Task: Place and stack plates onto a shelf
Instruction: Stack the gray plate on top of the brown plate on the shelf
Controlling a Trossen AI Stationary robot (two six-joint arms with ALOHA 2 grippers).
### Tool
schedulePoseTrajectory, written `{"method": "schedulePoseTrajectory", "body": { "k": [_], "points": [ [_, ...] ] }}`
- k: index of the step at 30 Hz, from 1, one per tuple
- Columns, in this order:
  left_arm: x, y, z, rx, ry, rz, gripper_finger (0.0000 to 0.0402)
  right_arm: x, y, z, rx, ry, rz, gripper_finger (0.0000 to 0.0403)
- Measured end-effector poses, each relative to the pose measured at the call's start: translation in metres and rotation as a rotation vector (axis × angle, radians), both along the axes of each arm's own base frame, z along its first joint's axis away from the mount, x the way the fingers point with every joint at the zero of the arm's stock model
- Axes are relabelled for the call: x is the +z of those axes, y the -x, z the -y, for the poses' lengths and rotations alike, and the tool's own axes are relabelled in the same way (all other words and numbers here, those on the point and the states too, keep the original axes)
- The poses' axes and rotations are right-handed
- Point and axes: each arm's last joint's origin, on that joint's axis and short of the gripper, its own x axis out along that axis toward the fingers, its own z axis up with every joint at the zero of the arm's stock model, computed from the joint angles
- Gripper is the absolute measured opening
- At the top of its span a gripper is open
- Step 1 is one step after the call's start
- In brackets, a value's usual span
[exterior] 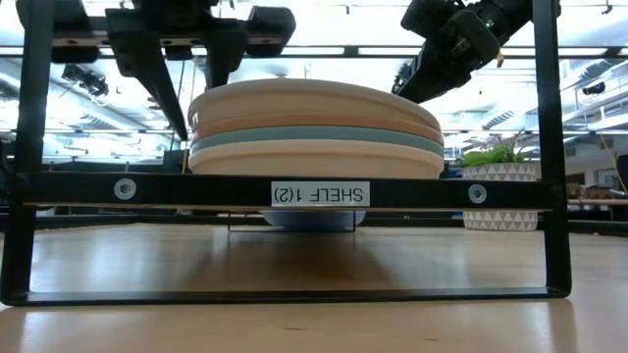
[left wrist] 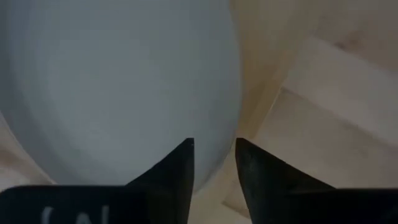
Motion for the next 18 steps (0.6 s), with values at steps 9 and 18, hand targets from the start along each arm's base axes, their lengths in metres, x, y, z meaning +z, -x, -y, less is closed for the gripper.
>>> {"method": "schedulePoseTrajectory", "body": {
  "k": [9, 18],
  "points": [
    [0.022, 0.014, -0.001, 0.119, 0.06, 0.029, 0.0131, -0.001, 0.0, 0.0, -0.007, -0.01, -0.003, 0.0018],
    [0.011, 0.003, 0.001, 0.216, 0.15, 0.118, 0.0118, 0.0, 0.0, -0.001, -0.009, -0.016, 0.008, 0.0018]
  ]
}}
